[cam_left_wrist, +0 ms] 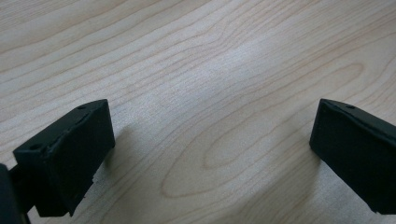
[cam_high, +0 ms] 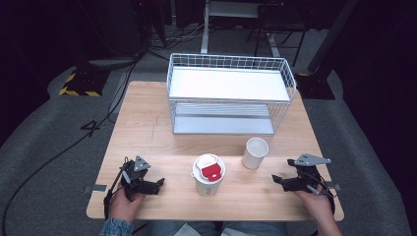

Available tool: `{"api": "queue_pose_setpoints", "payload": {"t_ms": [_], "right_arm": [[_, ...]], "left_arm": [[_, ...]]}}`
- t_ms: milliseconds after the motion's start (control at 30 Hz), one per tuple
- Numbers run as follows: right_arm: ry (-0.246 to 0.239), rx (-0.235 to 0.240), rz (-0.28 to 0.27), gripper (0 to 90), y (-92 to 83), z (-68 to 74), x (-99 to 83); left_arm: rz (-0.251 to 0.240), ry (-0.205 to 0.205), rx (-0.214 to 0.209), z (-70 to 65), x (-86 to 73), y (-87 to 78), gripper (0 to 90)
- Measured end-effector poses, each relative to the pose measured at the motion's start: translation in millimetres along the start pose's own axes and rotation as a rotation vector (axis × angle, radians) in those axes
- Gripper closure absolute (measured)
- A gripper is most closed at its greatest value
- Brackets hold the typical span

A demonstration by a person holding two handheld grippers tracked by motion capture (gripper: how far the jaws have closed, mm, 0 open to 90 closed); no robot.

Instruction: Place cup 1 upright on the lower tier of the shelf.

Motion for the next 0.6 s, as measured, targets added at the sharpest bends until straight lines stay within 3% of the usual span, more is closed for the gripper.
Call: {"api": "queue_pose_setpoints", "payload": {"t_ms": [267,600], "right_arm": [[-0.019,0.011,-0.051,7.1,-2.2,10.4,20.1],[-0.046,0.032,-0.069,7.1,6.8,21.1,34.9]], "left_arm": [[0.0,-0.003,0.001,-0.1,0.1,0.2,0.5],[0.0,-0.003,0.001,-0.1,0.1,0.2,0.5]]}}
Point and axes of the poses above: each handheld gripper's, and its own axes: y roughly forward along the jaws, x roughly out of its top, z roughly to its left, the point moved 10 cm from there along y, roughly forward along the jaws, and after that the axes turned 6 degrees about y, right-handed, at the moved point
